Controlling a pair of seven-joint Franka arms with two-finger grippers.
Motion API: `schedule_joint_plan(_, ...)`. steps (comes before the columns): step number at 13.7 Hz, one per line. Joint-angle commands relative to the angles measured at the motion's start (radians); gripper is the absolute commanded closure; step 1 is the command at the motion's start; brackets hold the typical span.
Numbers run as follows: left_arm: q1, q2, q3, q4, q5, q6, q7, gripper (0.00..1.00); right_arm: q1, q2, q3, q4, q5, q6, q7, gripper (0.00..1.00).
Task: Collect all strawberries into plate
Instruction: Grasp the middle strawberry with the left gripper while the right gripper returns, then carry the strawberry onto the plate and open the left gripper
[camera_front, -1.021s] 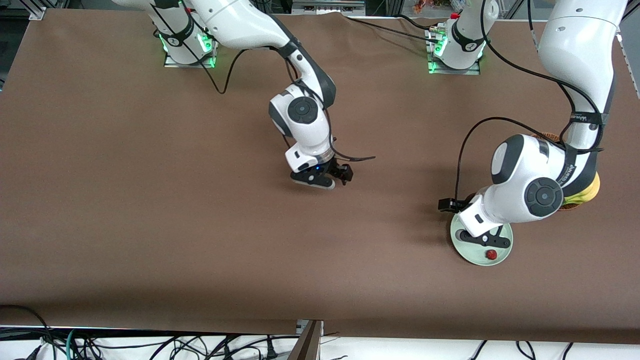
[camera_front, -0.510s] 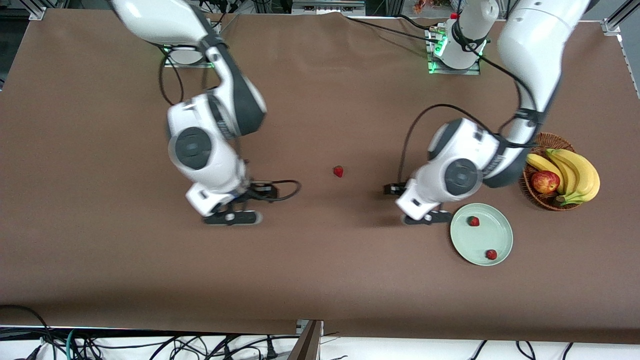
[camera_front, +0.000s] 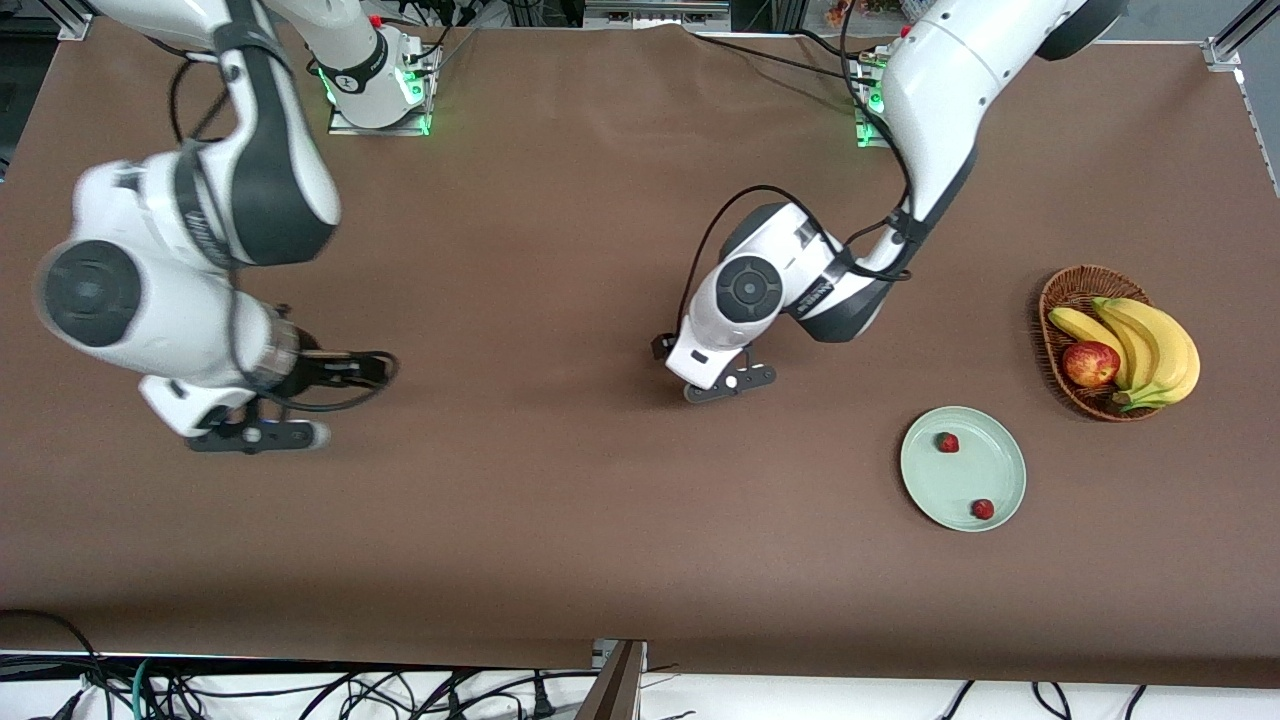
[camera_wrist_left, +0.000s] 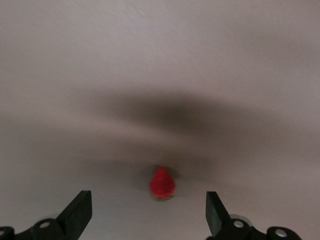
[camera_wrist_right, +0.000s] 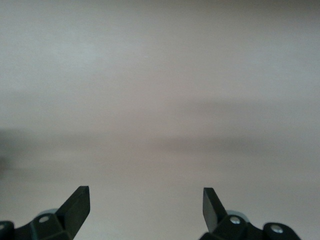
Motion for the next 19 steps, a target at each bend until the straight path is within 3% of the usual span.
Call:
schedule_joint_plan(1, -0.005, 0.035, 0.012, -0.043, 0.0, 0.101, -0.017, 0.0, -0.074, -0.134, 0.023, -0.104, -0.018, -0.014, -0.054, 0.0)
schedule_joint_plan(3, -0.018, 0.036, 0.012, -0.095, 0.0, 0.181, -0.033, 0.0, -0.106, -0.209, 0.049, -0.162, -0.067, -0.014, -0.07, 0.0)
schedule_joint_plan(6, -0.022, 0.038, 0.012, -0.095, 0.0, 0.183, -0.041, 0.0, -0.196, -0.314, 0.127, -0.242, -0.075, -0.014, -0.062, 0.0)
schedule_joint_plan(8, -0.041, 0.04, 0.013, -0.097, 0.002, 0.183, -0.081, 0.0, -0.215, -0.374, 0.141, -0.293, -0.096, -0.016, -0.067, 0.0)
schedule_joint_plan(9, -0.055, 0.04, 0.021, -0.097, 0.002, 0.183, -0.087, 0.05, -0.238, -0.415, 0.146, -0.322, -0.109, -0.028, -0.074, 0.0)
schedule_joint_plan(14, -0.072, 0.04, 0.044, -0.098, 0.044, 0.179, -0.084, 0.49, -0.304, -0.481, 0.143, -0.362, -0.126, -0.059, -0.089, 0.0)
schedule_joint_plan(15, -0.066, 0.04, 0.042, -0.1, 0.066, 0.176, -0.084, 0.63, -0.31, -0.481, 0.141, -0.362, -0.126, -0.068, -0.125, 0.0)
schedule_joint_plan(16, -0.069, 0.04, 0.042, -0.101, 0.068, 0.173, -0.081, 0.91, -0.313, -0.483, 0.14, -0.36, -0.127, -0.076, -0.151, 0.0)
schedule_joint_plan(17, -0.072, 0.04, 0.044, -0.101, 0.068, 0.172, -0.083, 1.0, -0.313, -0.481, 0.14, -0.36, -0.127, -0.074, -0.157, 0.0)
schedule_joint_plan(19, -0.062, 0.033, 0.044, -0.101, 0.069, 0.168, -0.076, 1.0, -0.312, -0.466, 0.138, -0.357, -0.127, -0.079, -0.159, 0.0)
